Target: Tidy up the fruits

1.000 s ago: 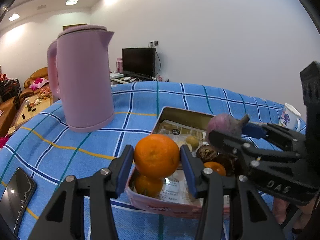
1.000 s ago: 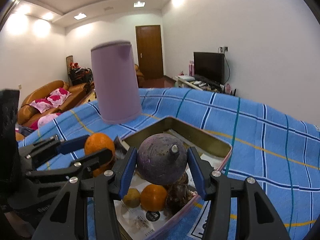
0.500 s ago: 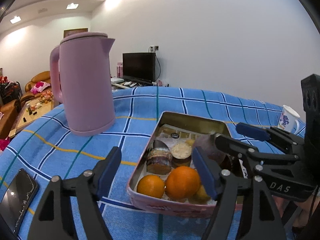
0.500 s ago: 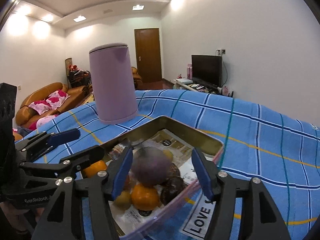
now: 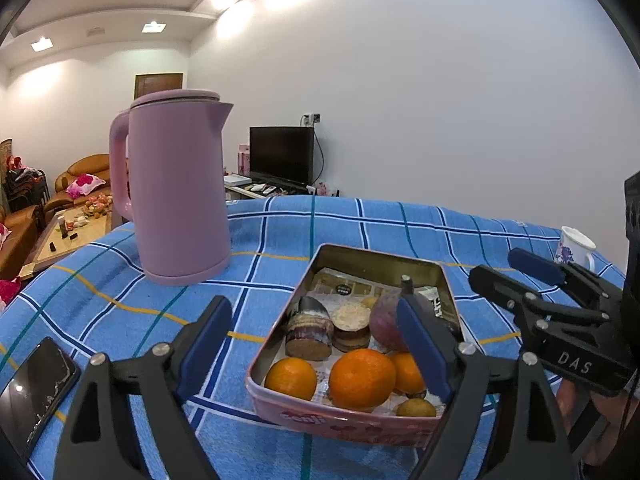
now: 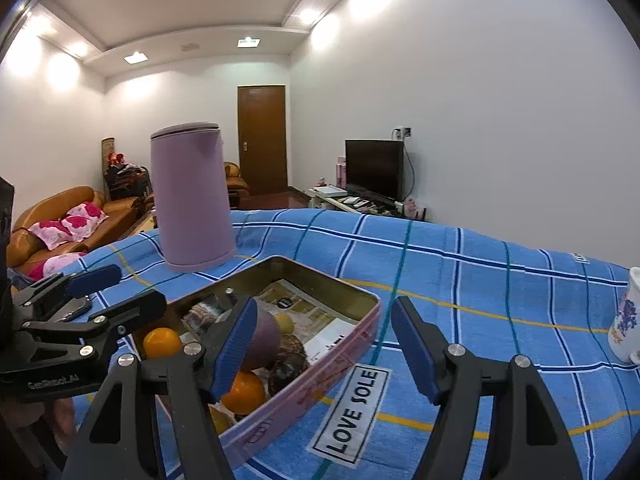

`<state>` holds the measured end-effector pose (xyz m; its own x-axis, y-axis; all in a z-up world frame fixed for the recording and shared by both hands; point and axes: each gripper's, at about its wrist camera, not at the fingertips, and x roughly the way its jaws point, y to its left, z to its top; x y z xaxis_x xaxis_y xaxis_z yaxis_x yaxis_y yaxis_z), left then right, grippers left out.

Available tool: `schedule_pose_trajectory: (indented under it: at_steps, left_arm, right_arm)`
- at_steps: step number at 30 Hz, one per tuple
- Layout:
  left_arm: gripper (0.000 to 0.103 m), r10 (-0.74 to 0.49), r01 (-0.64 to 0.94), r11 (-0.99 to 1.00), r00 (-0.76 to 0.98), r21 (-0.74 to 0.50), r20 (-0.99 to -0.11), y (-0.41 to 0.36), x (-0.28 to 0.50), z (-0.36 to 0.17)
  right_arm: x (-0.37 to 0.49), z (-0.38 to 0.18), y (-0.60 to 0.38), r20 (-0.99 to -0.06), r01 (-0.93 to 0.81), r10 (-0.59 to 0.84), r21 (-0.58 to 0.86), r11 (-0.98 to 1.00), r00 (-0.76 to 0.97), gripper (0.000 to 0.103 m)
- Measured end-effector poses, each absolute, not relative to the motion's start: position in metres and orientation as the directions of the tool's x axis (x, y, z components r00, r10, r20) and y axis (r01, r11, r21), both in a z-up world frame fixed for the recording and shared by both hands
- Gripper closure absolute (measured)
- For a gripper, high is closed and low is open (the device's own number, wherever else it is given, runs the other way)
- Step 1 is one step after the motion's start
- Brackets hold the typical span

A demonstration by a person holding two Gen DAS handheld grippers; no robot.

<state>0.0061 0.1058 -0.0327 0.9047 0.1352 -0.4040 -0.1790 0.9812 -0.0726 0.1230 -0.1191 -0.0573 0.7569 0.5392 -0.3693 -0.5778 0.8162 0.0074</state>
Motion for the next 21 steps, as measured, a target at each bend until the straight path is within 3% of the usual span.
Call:
schedule_pose_trajectory:
  at_steps: [21]
  left_arm:
    - [0.004, 0.161, -0.192, 0.981, 0.907, -0.041, -0.388, 0.1008, 0.0030, -0.0325]
  right_arm:
    - [0.1288, -0.0594, -0.1284, -0.371, -0.532, 0.504, 0.030, 0.846, 0.780, 0.032]
